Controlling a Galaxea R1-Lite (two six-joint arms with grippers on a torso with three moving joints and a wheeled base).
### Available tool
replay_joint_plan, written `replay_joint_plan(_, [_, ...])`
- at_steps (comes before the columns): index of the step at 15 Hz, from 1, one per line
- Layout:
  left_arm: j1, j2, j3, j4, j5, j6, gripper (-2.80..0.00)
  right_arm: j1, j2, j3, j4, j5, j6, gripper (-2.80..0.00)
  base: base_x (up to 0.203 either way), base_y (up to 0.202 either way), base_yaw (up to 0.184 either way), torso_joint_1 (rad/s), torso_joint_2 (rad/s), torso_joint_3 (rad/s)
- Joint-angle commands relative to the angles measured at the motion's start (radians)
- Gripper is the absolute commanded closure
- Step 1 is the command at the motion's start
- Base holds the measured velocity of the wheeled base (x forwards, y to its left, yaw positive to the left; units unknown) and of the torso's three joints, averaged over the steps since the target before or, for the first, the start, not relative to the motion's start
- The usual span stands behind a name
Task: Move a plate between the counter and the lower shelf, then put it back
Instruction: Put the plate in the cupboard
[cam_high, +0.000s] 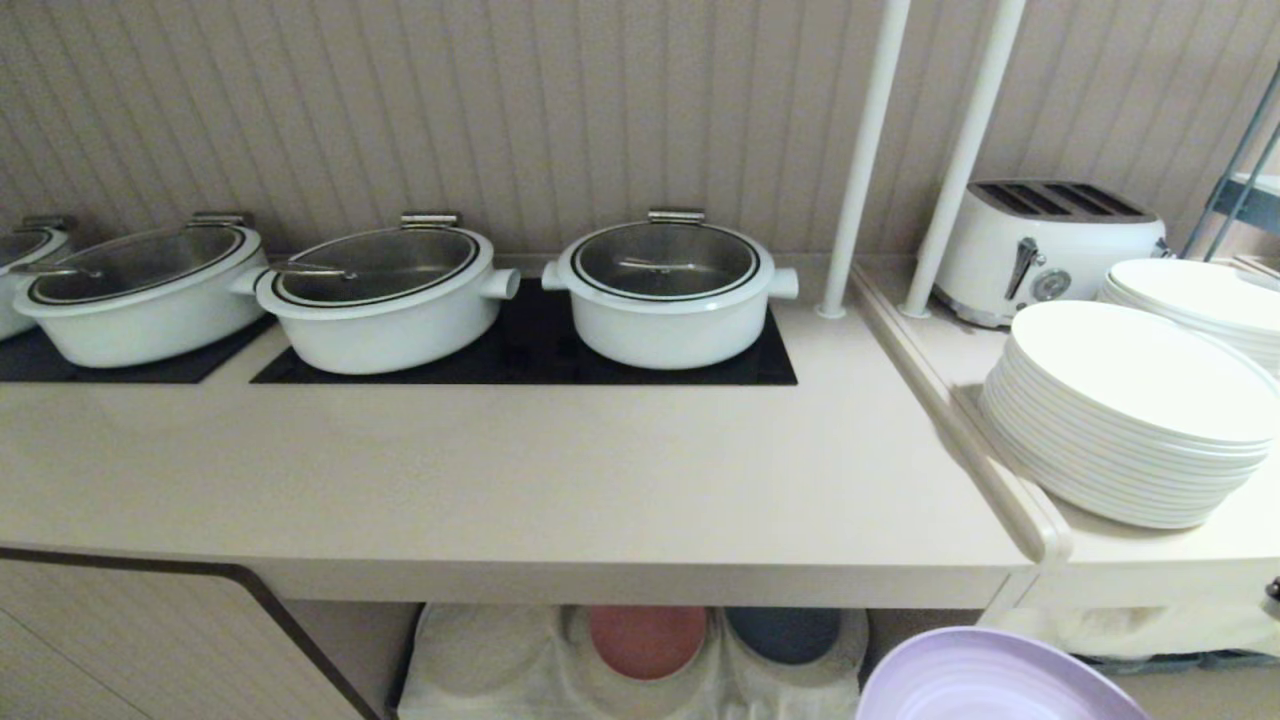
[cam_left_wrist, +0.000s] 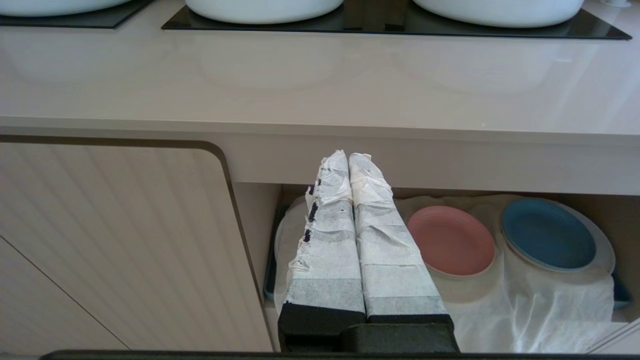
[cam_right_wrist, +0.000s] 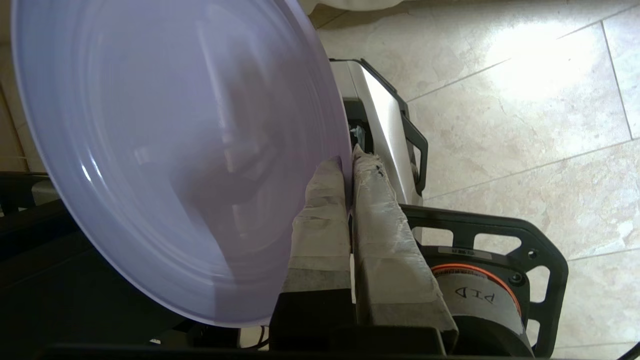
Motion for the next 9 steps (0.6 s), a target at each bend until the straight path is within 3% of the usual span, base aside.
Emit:
replay_joint_plan(1, [0.0,0.001,0.0,0.0,0.0,0.0,0.0,-0.004,0.002,0.002,0.006,0.002,0.002,0.0,0.0,0.0,0.0,0.0,0.0,0.0])
replay_joint_plan(9, [0.0,0.001,0.0,-0.002,0.0,-0.002,0.0,-0.002,0.004,0.003,0.006,0.002,0.001,0.0,0.0,0.0,0.0,0.0,0.0,0.0])
